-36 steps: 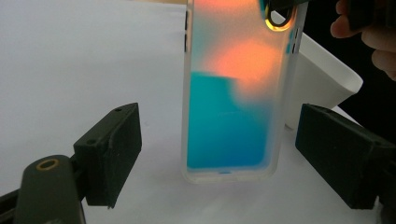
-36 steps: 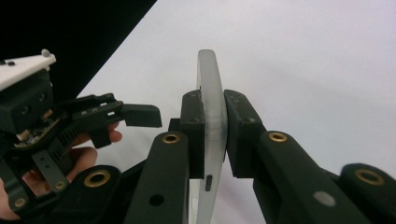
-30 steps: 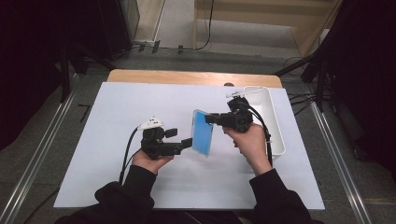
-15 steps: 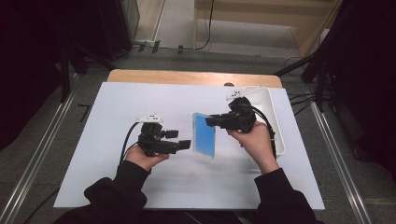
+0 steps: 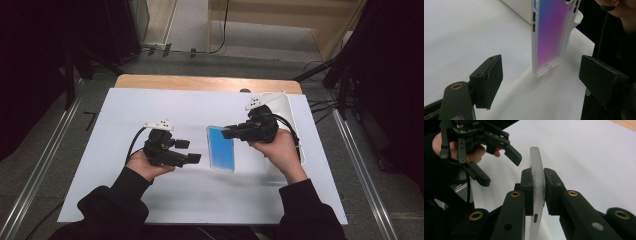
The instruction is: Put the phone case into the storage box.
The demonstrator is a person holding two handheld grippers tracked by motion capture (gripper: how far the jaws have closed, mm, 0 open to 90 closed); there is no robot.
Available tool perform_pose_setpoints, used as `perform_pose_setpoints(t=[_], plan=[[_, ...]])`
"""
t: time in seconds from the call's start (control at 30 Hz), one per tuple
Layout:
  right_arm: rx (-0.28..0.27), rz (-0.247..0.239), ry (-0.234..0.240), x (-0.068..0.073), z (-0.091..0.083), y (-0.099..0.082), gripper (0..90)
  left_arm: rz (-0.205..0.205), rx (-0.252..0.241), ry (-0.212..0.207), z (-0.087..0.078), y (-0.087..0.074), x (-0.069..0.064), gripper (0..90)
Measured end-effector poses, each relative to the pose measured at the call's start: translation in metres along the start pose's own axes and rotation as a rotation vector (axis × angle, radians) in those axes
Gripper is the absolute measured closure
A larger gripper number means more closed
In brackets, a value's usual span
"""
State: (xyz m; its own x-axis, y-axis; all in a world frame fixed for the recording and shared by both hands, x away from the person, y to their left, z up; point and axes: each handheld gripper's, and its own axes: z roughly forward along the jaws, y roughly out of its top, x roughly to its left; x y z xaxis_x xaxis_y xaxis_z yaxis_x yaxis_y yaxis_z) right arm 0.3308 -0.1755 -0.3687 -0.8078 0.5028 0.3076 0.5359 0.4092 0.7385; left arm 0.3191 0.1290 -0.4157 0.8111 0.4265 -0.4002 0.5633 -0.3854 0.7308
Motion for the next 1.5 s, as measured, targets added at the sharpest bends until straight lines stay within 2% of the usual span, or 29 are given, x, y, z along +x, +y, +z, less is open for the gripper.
perform_pose_setpoints(t=[0.2,0.37,0.47,0.57,0.9,1.03,1.13,1.33,1.5], plan=[[0.026,-0.039,0.026,-0.006,-0.003,-0.002,77.2,0.025,0.025,-0.025,-0.003,0.003,0.000,18.8],[0.047,-0.084,0.071,-0.007,-0.006,-0.003,77.1,0.052,0.051,-0.052,-0.005,0.006,-0.001,18.8],[0.039,-0.108,0.077,-0.007,-0.007,-0.003,77.1,0.064,0.050,-0.058,-0.006,0.008,-0.002,18.8],[0.043,-0.121,0.115,-0.008,-0.005,-0.003,77.1,0.076,0.059,-0.075,-0.007,0.009,-0.002,18.8],[0.089,-0.138,0.200,-0.007,0.001,-0.004,77.2,0.112,0.085,-0.124,-0.008,0.014,-0.004,18.8],[0.118,-0.112,0.235,-0.005,0.004,-0.002,77.1,0.121,0.086,-0.132,-0.008,0.015,-0.004,18.8],[0.136,-0.099,0.262,-0.003,0.008,-0.001,77.1,0.113,0.075,-0.146,-0.008,0.016,-0.004,18.8],[0.158,-0.113,0.289,0.001,0.014,0.001,77.1,0.125,0.088,-0.184,-0.006,0.017,-0.007,18.8],[0.172,-0.126,0.308,0.004,0.018,0.001,77.1,0.125,0.099,-0.191,-0.003,0.017,-0.008,18.8]])
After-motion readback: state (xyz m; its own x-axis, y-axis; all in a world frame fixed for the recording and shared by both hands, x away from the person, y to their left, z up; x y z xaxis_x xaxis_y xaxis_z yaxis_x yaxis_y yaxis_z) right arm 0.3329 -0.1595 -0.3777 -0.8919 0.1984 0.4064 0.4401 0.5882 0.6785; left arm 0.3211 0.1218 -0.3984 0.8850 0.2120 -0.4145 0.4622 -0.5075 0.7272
